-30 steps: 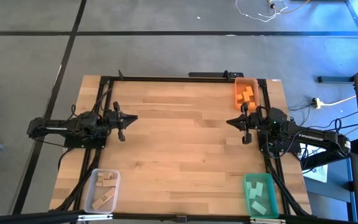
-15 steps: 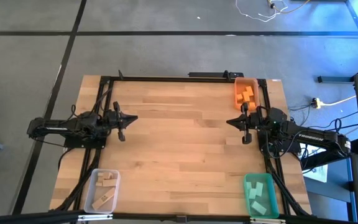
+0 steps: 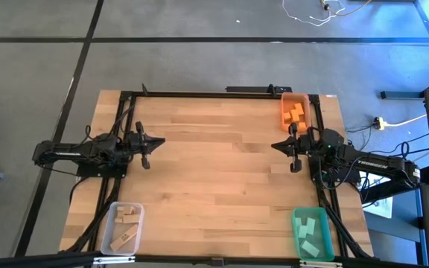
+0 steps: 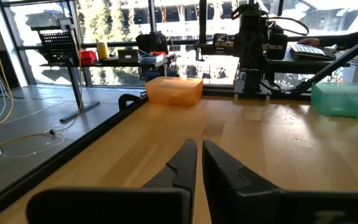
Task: Sort & place blocks by color
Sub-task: Return to Home Position
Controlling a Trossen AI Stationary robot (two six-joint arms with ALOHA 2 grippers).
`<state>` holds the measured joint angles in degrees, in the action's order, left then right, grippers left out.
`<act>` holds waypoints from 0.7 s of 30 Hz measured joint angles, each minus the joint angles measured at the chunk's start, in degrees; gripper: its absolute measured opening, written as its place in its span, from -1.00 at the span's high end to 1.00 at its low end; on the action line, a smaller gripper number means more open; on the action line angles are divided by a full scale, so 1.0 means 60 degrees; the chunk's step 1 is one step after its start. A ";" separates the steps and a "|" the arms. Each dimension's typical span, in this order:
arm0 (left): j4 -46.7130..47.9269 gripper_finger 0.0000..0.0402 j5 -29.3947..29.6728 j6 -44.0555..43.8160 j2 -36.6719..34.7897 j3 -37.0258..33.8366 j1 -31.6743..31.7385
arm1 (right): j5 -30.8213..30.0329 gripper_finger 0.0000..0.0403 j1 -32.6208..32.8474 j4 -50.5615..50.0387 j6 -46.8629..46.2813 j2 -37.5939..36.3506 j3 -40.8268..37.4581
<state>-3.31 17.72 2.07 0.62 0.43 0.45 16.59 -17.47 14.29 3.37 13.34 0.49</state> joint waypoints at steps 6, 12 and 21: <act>0.0000 0.87 0.0000 0.0000 0.0000 0.0000 0.0001 | -0.0001 0.94 0.0000 -0.0001 -0.0014 0.0000 0.0000; 0.0000 0.89 0.0000 0.0004 0.0000 0.0000 0.0000 | -0.0001 0.93 0.0001 -0.0001 -0.0018 0.0000 0.0000; 0.0000 0.97 0.0000 0.0004 0.0000 0.0000 0.0000 | -0.0001 0.93 0.0002 -0.0001 -0.0006 0.0002 0.0000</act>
<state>-3.31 17.72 2.09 0.62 0.43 0.45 16.58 -17.46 14.28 3.33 13.36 0.49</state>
